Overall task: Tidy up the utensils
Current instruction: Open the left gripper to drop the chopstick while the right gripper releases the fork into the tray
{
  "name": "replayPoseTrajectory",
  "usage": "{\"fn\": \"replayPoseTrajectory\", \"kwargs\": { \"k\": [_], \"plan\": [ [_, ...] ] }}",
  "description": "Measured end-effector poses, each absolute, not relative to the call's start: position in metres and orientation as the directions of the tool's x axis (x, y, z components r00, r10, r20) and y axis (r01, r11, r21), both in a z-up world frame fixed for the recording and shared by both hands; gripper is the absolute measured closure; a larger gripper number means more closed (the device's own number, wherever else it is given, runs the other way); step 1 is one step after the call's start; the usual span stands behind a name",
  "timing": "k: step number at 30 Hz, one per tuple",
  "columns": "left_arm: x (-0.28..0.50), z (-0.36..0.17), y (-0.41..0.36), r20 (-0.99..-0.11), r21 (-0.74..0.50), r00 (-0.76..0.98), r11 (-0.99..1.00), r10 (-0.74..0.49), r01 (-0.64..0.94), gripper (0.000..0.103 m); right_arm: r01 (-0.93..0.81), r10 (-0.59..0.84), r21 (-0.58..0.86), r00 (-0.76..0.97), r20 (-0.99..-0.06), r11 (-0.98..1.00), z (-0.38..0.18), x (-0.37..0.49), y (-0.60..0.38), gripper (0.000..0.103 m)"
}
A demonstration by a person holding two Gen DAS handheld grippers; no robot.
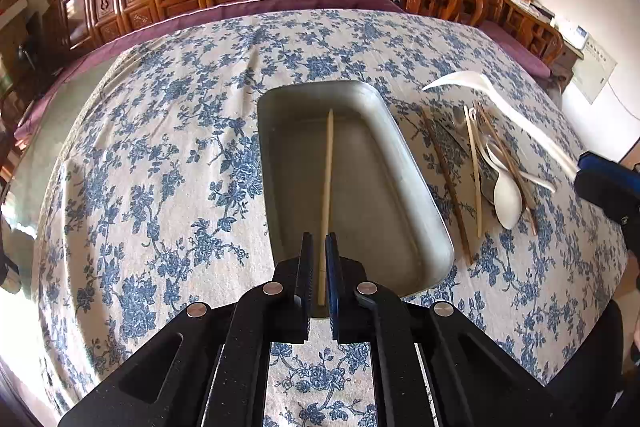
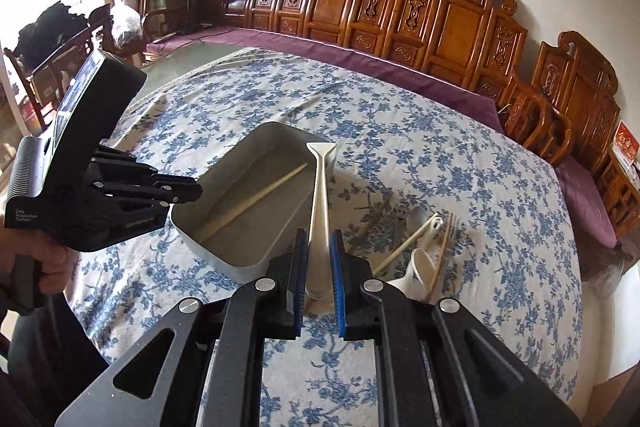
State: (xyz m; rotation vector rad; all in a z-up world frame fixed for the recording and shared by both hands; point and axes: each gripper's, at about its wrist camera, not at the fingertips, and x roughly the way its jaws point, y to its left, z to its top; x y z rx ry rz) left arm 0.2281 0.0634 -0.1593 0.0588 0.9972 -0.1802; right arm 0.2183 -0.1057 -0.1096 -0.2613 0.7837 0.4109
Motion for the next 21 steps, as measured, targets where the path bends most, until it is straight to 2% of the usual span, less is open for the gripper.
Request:
{"fn": "replayPoseTrajectory", "kwargs": {
  "k": [9, 11, 12, 15, 17, 21],
  "plan": [
    [0.219, -0.136, 0.087, -0.809, -0.065, 0.571, 0.987, -0.140, 0.150, 0.096, -0.473, 0.308, -0.010, 0.589, -0.748, 0.881, -0.118, 0.239, -0.080, 0.090],
    [0.216, -0.128, 0.093, -0.796, -0.068, 0.588, 0.987, -0.140, 0.144, 0.082, -0.482, 0.316, 0.004, 0.568, -0.760, 0.876, -0.124, 0.248, -0.072, 0.090],
    [0.215, -0.124, 0.096, -0.790, -0.070, 0.596, 0.988, -0.141, 0.140, 0.079, -0.489, 0.316, 0.004, 0.556, -0.769, 0.872, -0.128, 0.252, -0.066, 0.090],
    [0.211, -0.113, 0.101, -0.774, -0.069, 0.618, 0.988, -0.140, 0.137, 0.078, -0.498, 0.324, 0.023, 0.527, -0.785, 0.867, -0.136, 0.266, -0.055, 0.090],
    [0.210, -0.106, 0.104, -0.762, -0.064, 0.633, 0.989, -0.135, 0.133, 0.072, -0.498, 0.335, 0.053, 0.497, -0.801, 0.865, -0.144, 0.278, -0.048, 0.090],
    [0.209, -0.097, 0.114, -0.751, -0.082, 0.646, 0.989, -0.140, 0.119, 0.071, -0.502, 0.339, 0.074, 0.461, -0.820, 0.862, -0.159, 0.296, -0.036, 0.090]
  ]
}}
